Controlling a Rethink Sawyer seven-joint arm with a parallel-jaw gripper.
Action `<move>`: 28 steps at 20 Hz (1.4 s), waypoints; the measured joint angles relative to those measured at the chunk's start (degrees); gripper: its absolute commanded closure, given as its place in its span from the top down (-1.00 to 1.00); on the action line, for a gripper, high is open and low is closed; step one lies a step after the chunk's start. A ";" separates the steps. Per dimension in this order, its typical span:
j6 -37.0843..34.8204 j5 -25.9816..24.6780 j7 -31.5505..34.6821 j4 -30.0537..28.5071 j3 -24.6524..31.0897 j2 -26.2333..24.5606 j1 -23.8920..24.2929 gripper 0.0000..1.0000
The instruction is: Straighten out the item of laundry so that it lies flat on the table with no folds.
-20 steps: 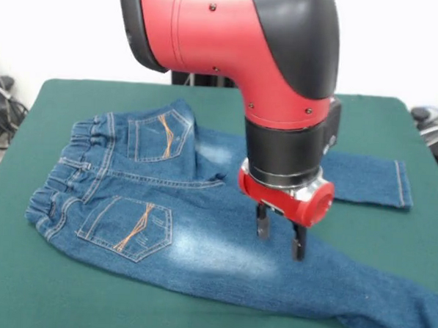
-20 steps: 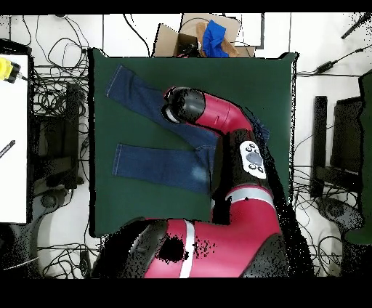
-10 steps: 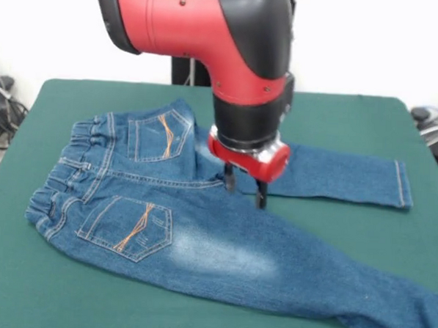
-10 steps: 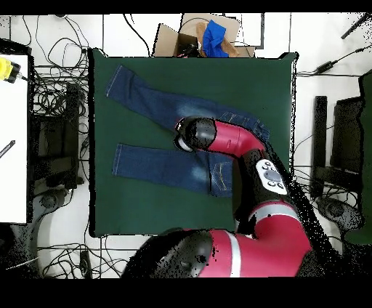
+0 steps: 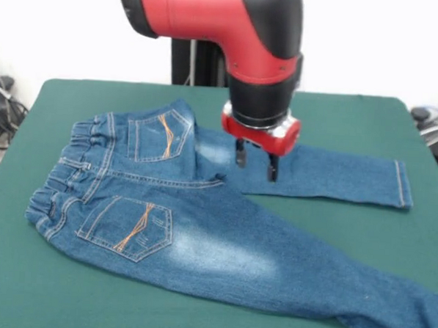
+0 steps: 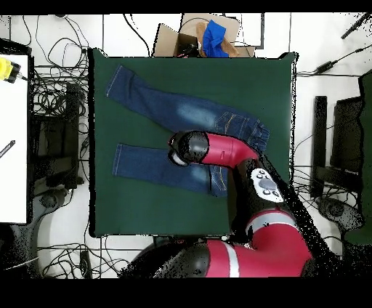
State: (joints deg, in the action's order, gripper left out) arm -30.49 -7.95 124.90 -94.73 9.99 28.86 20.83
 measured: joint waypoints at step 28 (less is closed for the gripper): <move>-3.15 -0.61 0.00 11.40 0.31 -10.01 -9.30 1.00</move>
State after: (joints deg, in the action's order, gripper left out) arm -33.64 -8.56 124.90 -83.33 10.30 18.85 11.53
